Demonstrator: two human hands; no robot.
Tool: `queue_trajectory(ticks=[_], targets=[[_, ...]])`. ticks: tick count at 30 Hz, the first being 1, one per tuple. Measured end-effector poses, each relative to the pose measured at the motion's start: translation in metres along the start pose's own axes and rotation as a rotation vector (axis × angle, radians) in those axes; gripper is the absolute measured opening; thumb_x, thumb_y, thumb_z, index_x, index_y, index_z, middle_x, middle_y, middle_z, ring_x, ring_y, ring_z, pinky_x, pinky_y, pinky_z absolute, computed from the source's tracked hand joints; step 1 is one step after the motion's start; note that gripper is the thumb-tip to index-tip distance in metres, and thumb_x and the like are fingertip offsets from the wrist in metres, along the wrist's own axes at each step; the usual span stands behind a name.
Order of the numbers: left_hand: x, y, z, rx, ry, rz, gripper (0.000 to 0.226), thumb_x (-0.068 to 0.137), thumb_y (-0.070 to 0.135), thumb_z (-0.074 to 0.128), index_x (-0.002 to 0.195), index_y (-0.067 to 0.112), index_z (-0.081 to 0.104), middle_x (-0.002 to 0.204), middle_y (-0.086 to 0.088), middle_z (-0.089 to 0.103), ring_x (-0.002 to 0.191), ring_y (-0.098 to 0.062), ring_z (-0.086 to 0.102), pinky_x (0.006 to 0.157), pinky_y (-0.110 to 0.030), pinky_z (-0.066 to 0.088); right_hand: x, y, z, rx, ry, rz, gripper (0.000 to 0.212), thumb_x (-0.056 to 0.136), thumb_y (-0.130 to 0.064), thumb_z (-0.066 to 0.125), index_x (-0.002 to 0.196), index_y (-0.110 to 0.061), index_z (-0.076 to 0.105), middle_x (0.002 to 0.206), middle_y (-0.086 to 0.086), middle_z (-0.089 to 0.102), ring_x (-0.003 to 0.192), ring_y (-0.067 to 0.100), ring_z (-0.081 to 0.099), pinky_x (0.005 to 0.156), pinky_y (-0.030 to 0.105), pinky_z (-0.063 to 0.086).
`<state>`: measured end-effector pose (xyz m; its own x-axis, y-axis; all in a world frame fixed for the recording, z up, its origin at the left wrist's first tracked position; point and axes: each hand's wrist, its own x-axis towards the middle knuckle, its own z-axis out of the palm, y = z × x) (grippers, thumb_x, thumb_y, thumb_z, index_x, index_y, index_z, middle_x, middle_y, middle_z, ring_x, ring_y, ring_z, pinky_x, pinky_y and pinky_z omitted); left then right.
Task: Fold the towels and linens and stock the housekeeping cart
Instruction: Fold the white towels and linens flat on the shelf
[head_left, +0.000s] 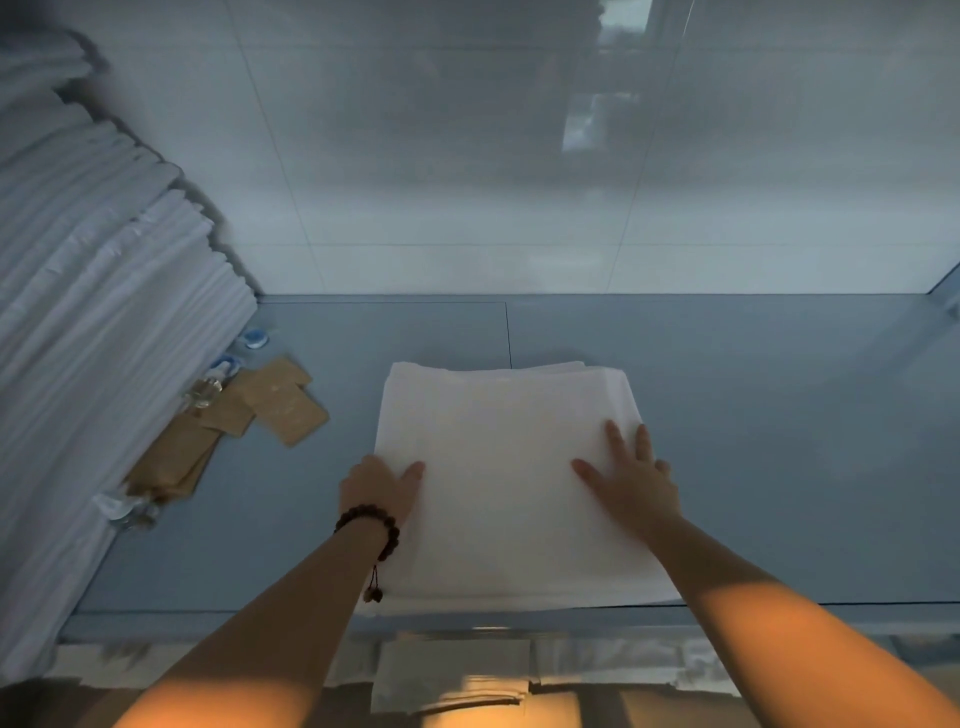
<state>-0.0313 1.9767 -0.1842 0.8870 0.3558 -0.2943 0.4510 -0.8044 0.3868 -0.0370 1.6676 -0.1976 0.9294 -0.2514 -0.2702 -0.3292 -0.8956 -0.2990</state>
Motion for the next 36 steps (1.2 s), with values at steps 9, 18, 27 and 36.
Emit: queue_trajectory(ticks=[9, 18, 27, 36], targets=[[-0.006, -0.003, -0.002, -0.04, 0.054, 0.031, 0.059, 0.097, 0.042, 0.049, 0.129, -0.006, 0.038, 0.135, -0.022, 0.039, 0.119, -0.037, 0.048, 0.095, -0.043, 0.043, -0.005, -0.01, 0.006, -0.16, 0.053, -0.04, 0.071, 0.088, -0.073, 0.022, 0.149, -0.042, 0.004, 0.161, -0.002, -0.002, 0.139, 0.038, 0.018, 0.108, 0.055, 0.023], [-0.003, -0.003, 0.027, 0.465, 0.13, 0.516, 0.072, 0.091, 0.065, 0.02, 0.153, 0.036, -0.002, 0.162, -0.005, -0.011, 0.147, -0.033, -0.015, 0.113, -0.061, -0.01, -0.038, -0.082, 0.051, -0.36, -0.013, -0.54, 0.067, 0.088, -0.068, 0.002, 0.15, -0.041, -0.002, 0.161, -0.004, -0.009, 0.147, 0.024, -0.012, 0.106, 0.067, -0.013], [-0.014, -0.015, 0.036, 0.411, 0.05, 0.392, 0.075, 0.087, 0.072, 0.008, 0.151, 0.038, -0.01, 0.161, -0.001, -0.017, 0.147, -0.03, -0.016, 0.117, -0.055, 0.0, -0.008, -0.006, 0.016, -0.241, 0.033, -0.228, 0.063, 0.093, -0.066, 0.011, 0.148, -0.044, -0.012, 0.158, -0.011, -0.019, 0.147, 0.017, -0.014, 0.118, 0.049, -0.003], [-0.039, -0.043, 0.039, 0.439, 0.061, 0.432, 0.08, 0.079, 0.074, -0.002, 0.151, 0.041, -0.006, 0.162, 0.001, -0.012, 0.147, -0.028, -0.014, 0.116, -0.056, 0.003, -0.064, -0.005, 0.03, -0.289, 0.062, -0.213, 0.065, 0.096, -0.06, 0.015, 0.152, -0.033, -0.005, 0.161, -0.003, -0.012, 0.147, 0.021, -0.013, 0.113, 0.057, -0.007]])
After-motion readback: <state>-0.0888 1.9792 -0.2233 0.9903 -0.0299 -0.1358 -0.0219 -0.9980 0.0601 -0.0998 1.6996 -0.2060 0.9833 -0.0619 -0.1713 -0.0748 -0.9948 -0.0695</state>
